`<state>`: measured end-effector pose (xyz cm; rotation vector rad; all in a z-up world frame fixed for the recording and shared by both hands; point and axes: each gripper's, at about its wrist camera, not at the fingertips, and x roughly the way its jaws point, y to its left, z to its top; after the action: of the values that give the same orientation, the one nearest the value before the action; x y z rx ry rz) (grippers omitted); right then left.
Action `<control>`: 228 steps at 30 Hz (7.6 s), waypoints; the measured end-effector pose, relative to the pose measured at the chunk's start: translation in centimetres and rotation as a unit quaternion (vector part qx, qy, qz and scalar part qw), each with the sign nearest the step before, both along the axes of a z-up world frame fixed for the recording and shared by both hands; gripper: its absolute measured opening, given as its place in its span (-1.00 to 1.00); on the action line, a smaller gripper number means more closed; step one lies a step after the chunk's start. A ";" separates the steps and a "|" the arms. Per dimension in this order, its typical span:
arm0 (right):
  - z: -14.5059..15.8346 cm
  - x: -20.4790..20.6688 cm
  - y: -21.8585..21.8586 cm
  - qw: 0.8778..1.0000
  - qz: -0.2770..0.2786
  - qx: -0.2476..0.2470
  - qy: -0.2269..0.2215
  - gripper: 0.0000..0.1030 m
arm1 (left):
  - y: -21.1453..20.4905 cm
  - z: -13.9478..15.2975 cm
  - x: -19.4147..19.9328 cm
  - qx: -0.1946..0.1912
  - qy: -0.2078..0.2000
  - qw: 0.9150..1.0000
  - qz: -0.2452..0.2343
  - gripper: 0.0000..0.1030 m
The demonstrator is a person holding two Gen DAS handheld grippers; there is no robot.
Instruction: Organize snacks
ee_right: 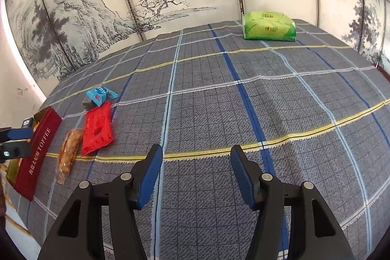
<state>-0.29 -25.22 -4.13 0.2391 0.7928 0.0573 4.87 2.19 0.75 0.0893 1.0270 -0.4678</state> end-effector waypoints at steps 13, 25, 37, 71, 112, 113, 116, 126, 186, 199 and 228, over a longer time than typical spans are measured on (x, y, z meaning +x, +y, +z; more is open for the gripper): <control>-0.2 0.3 -0.1 0.999 0.023 0.031 -0.008 0.18 | -1.0 -5.3 3.6 0.044 0.052 0.998 -0.004 0.13; 0.7 1.1 3.4 0.990 0.136 0.029 -0.001 0.18 | 0.6 -1.8 -1.6 0.001 0.006 0.999 0.032 -0.36; 2.2 10.6 15.4 0.935 0.342 -0.086 -0.036 0.18 | 2.8 2.0 -5.5 -0.031 -0.017 0.999 0.041 -0.35; 1.5 5.5 1.7 0.992 0.119 0.037 -0.018 -0.47 | 4.3 4.5 -8.5 -0.052 -0.045 0.996 0.062 -0.35; -0.3 5.8 0.2 0.999 0.045 0.009 0.003 -0.47 | 17.0 1.3 -2.0 0.013 -0.087 0.979 0.184 -0.35; -0.3 5.8 0.2 0.999 0.045 0.009 0.003 -0.47 | 16.9 1.2 -1.8 0.013 -0.086 0.979 0.184 -0.35; -0.3 5.8 0.2 0.999 0.045 0.009 0.003 -0.47 | 16.7 0.8 -0.8 0.017 -0.080 0.980 0.181 -0.35; -0.3 5.8 0.3 0.999 0.044 0.009 0.003 -0.47 | 15.6 0.0 1.0 0.029 -0.078 0.982 0.171 -0.35; 0.3 2.7 2.1 0.999 0.047 0.001 0.006 -0.47 | 12.8 3.2 -6.6 0.083 -0.182 0.957 0.210 0.22; 4.2 -2.0 5.0 0.996 0.081 0.018 -0.023 -0.47 | 14.0 3.7 -10.6 0.063 -0.191 0.954 0.220 0.22; 4.8 0.4 37.1 0.917 0.396 0.031 0.028 -0.46 | 26.8 1.6 -15.8 0.065 -0.175 0.915 0.358 0.22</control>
<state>0.16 11.86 0.64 -0.0353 0.9040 0.8465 -10.96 29.00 2.40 -0.0846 0.6687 0.2829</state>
